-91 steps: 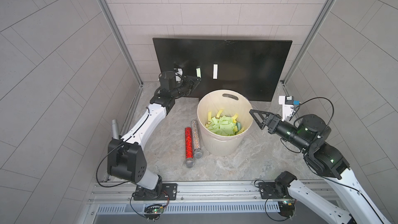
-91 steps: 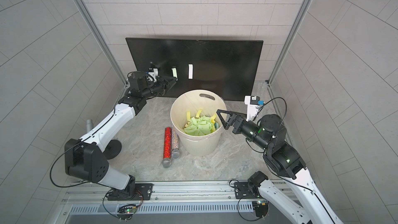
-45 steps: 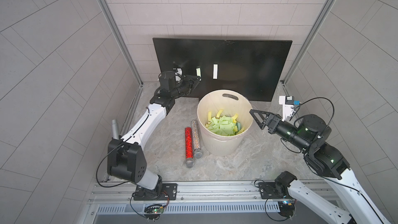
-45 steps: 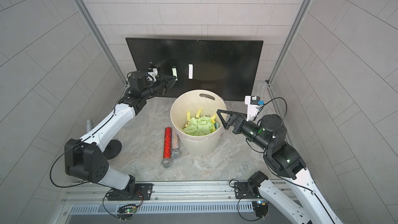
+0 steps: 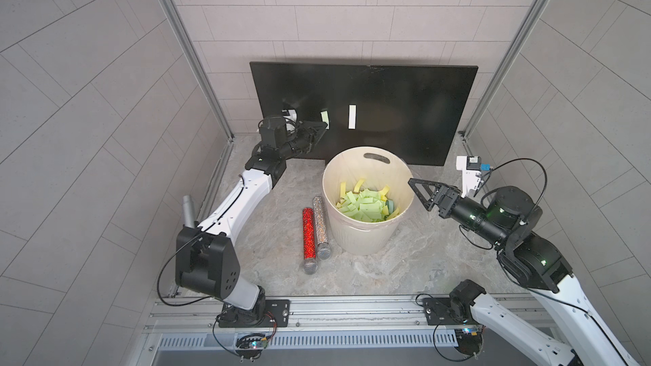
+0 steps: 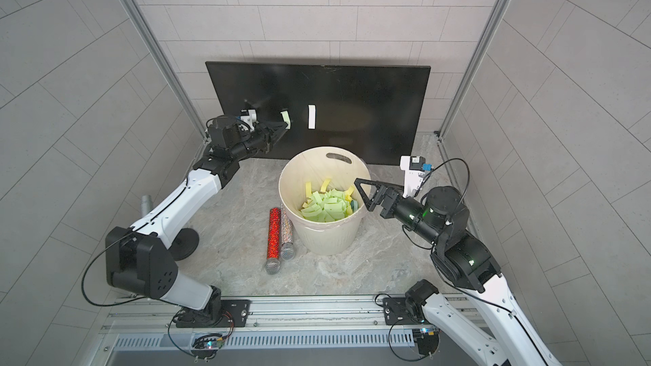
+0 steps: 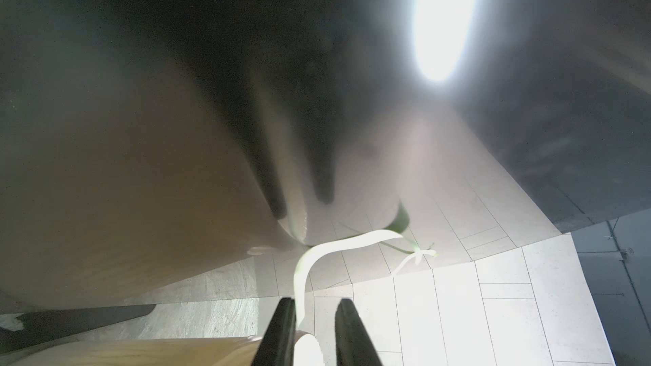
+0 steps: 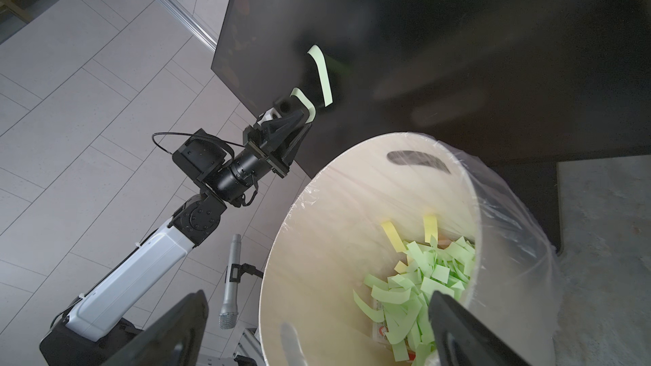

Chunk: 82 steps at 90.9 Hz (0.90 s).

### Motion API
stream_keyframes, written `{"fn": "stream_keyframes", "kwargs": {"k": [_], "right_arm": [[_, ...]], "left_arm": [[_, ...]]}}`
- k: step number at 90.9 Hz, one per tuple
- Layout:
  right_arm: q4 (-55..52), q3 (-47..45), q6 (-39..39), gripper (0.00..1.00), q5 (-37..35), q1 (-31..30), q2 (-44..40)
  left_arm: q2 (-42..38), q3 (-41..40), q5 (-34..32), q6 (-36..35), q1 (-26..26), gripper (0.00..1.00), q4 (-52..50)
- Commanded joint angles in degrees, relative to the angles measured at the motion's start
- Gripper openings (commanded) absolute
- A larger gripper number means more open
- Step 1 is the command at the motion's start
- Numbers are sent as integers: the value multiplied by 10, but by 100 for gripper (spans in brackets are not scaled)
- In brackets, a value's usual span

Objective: Remove the sticky note from the monitor
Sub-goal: Tear off the sticky note from the monitor.

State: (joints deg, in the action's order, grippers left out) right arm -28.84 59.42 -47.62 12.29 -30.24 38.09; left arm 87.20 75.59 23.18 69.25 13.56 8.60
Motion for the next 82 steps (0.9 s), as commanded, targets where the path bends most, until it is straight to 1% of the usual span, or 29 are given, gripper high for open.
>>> {"fn": "stream_keyframes", "kwargs": {"k": [1,14,32,50,82], "right_arm": [[1,13,1,100,4,3,-1],[1,12,0,100,5,3,-2],[-1,10,0,100,3,3,-6],[-2,10,-1,100,3,3,-6],[-4,12,-4,100,3,3,-11]], "left_arm": [[-4,4,-7,-6,-1,18,9],[-6,2,-10,-12,-1,14,-1],[-7,1,-12,-18,-1,0,-10],[-23,-7,-19,-31,0,0,-25],[-86,-60,-15,-36,0,0,-31]]}}
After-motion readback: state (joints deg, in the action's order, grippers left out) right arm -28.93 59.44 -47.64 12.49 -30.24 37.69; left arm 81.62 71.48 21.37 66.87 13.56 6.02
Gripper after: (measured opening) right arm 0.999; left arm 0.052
